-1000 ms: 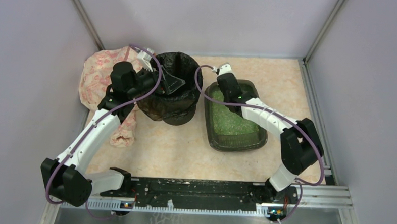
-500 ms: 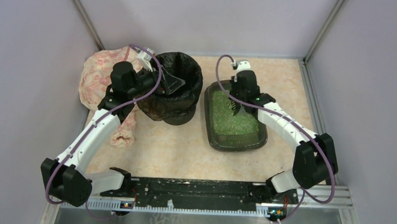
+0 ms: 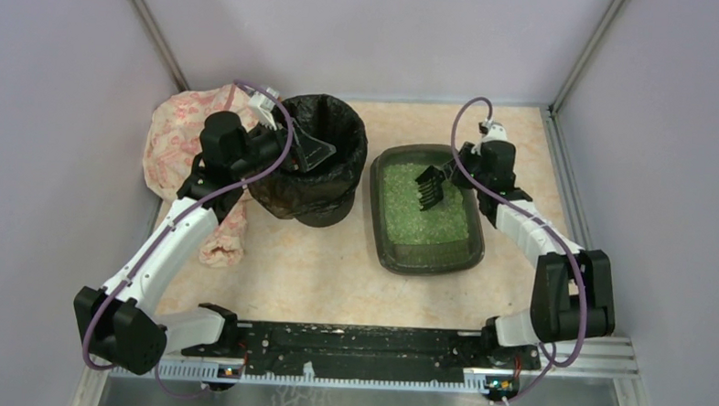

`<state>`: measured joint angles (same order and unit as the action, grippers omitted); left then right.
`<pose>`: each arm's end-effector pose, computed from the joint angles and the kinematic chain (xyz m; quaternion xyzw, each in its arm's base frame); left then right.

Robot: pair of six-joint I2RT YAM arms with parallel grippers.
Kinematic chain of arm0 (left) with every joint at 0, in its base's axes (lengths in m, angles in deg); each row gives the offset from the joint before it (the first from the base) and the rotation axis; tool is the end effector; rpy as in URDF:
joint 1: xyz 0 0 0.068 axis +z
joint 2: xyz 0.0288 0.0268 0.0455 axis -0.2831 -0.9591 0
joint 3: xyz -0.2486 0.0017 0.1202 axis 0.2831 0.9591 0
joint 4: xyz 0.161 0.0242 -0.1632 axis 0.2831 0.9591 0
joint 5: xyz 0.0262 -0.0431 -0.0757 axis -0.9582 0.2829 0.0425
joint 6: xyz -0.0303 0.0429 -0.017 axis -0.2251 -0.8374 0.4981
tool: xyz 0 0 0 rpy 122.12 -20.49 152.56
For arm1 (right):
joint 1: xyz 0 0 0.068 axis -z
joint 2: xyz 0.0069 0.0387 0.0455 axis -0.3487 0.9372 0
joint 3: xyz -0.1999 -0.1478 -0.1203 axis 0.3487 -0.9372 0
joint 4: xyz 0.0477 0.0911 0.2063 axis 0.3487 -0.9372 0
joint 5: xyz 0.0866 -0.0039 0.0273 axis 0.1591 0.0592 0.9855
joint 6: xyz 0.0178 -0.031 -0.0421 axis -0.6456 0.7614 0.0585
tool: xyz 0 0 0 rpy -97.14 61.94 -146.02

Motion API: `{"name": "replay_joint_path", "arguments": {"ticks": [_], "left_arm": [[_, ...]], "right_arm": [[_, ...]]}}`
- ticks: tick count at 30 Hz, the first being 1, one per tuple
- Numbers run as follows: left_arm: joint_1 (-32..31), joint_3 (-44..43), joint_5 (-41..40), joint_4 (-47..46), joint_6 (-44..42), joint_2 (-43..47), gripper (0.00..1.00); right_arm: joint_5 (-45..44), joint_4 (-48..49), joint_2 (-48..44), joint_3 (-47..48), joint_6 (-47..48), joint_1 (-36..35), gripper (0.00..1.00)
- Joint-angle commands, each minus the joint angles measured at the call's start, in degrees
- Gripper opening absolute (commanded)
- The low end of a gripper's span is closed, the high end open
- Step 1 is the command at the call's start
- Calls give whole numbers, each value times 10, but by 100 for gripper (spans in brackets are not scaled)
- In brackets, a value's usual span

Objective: Clean the litter box

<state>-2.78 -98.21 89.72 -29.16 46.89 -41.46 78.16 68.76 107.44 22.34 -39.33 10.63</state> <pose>0.2243 -0.0979 0.3836 0.1280 0.7301 -0.4230 0.5212 0.2836 0.0543 0.2699 0.0419 0.8462 0.1978 0.4930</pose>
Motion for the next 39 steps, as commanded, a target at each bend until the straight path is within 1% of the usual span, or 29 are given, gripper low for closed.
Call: {"name": "replay_joint_path", "arguments": {"ticks": [1,5,11,20,22,27,30,39], "left_arm": [[3,-7,13,-11,-4,-4,81],[3,-8,13,-11,-4,-4,81],[3,-8,14,-10,-4,-6,81],[3,-6,14,-11,-3,-6,81],[3,-7,14,-11,-3,-7,81],[3,-7,16,-11,-2,-7,81],[3,-7,18,-12,-1,-8,81],[3,-6,25,-16,5,-12,80]], "right_arm": [[131,35,1,-44,-83,23,0],[148,61,9,-62,-97,30,0],[196,132,38,-98,-143,35,0],[302,261,57,-140,-237,95,0],[307,258,50,-141,-237,117,0],[295,212,14,-129,-213,134,0],[304,203,0,-125,-211,146,0],[358,288,-11,-157,-277,196,0]]}}
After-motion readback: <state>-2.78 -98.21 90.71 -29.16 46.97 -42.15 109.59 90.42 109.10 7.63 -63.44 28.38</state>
